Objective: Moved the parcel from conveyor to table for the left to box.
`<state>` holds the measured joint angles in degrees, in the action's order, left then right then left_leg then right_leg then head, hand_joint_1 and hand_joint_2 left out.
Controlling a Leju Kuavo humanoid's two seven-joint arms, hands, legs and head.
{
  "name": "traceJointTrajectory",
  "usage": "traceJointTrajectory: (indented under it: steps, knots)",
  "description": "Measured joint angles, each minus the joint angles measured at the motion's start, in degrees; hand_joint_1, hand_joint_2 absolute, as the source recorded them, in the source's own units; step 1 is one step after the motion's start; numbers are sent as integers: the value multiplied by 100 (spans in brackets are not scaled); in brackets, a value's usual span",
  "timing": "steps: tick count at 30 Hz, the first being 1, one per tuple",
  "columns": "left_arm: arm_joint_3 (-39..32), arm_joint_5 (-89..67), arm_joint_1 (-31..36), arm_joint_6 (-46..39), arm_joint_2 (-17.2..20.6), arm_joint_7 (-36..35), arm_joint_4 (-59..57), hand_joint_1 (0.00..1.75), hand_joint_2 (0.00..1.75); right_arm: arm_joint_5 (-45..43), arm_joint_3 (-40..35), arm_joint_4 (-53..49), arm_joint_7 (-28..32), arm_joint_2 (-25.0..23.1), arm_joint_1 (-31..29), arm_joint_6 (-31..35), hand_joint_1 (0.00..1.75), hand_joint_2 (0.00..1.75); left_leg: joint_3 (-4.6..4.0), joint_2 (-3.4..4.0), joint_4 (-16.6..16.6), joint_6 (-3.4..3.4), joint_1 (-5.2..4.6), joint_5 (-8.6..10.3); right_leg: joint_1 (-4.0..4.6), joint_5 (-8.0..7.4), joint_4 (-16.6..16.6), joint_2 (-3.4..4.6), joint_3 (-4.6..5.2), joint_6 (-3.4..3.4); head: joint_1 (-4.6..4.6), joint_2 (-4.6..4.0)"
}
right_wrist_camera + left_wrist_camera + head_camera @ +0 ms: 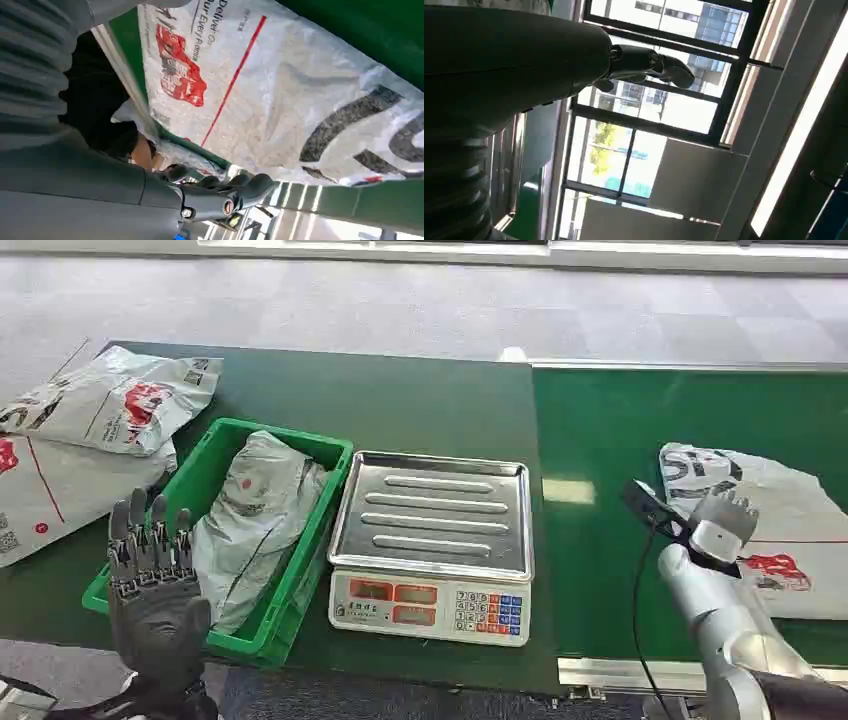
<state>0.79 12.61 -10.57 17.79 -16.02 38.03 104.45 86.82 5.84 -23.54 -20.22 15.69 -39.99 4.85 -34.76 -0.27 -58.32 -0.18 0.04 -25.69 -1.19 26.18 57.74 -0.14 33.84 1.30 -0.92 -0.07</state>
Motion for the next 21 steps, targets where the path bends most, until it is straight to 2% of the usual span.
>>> traceJointTrajectory:
  steps: [3,6,16,21]
  knots:
    - [0,-31,4,0,0,9,-31,0,175,-11,0,109,-190,15,-31,-571,0,175,1,0,0,0,0,0,0,0,0,0,0,0,0,0]
    - [0,-72,10,0,0,63,-90,0,175,-46,0,249,-39,68,-30,-1025,0,175,1,1,0,0,-1,0,-1,0,0,1,1,0,0,0]
    - [0,-76,18,2,0,105,-177,0,175,-39,0,435,184,138,-74,-1540,0,175,1,2,0,0,0,0,0,0,0,3,1,0,0,0]
    - [0,-70,22,7,0,116,-208,0,175,9,0,483,-118,160,-128,-1669,0,175,2,0,0,0,0,0,0,0,0,0,1,0,0,0]
